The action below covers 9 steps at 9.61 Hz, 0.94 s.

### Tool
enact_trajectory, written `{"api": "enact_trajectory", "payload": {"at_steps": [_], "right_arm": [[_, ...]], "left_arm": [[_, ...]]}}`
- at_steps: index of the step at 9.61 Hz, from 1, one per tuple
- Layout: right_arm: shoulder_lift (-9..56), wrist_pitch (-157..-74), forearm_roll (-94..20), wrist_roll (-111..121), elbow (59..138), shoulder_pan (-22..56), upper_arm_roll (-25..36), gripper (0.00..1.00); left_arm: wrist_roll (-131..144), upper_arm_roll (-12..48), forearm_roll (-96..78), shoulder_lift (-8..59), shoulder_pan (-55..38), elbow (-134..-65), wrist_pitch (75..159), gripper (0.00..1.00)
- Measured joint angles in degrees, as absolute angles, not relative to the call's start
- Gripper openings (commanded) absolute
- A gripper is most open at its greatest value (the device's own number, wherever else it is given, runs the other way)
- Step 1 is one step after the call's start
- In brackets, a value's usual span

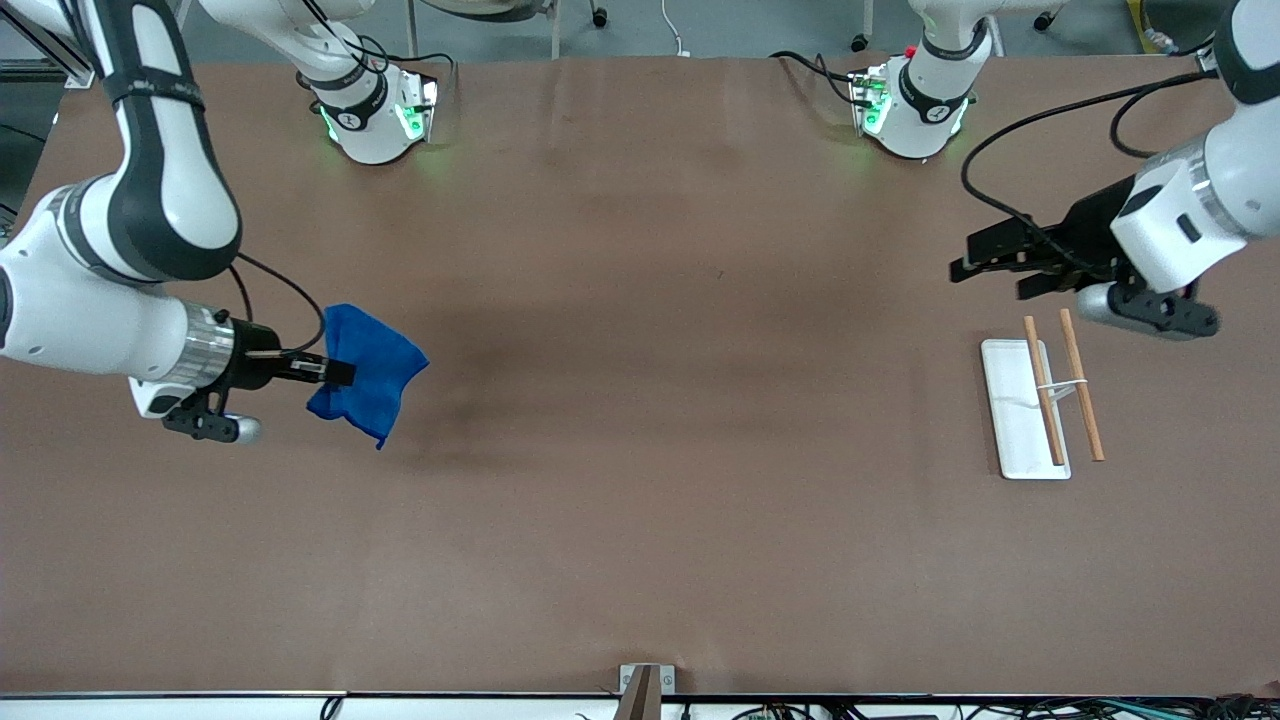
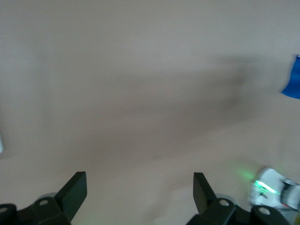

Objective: Right arm passes towel to left arm to hang
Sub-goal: 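Lift the towel with the right gripper while the left gripper approaches, then grasp the hanging towel with the left gripper beside the right gripper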

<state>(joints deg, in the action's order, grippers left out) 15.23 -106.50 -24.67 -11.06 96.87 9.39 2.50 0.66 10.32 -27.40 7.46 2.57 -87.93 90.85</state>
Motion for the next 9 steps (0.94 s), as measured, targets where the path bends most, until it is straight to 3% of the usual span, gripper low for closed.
{"api": "enact_trajectory", "payload": {"at_steps": [7,9], "right_arm": [[15.2,-106.5,-48.9,-13.0,89.3,18.8,2.3,0.00],[15.3,-106.4,-56.3,-12.9,89.0,19.7,2.3,0.00]], "left_arm": [[-15.8,11.8,-71.1,17.2,1.5,-96.6,87.2,1.00],[-17.1,13.7,-79.8,19.9,1.3,-97.6,85.6,0.93]]}}
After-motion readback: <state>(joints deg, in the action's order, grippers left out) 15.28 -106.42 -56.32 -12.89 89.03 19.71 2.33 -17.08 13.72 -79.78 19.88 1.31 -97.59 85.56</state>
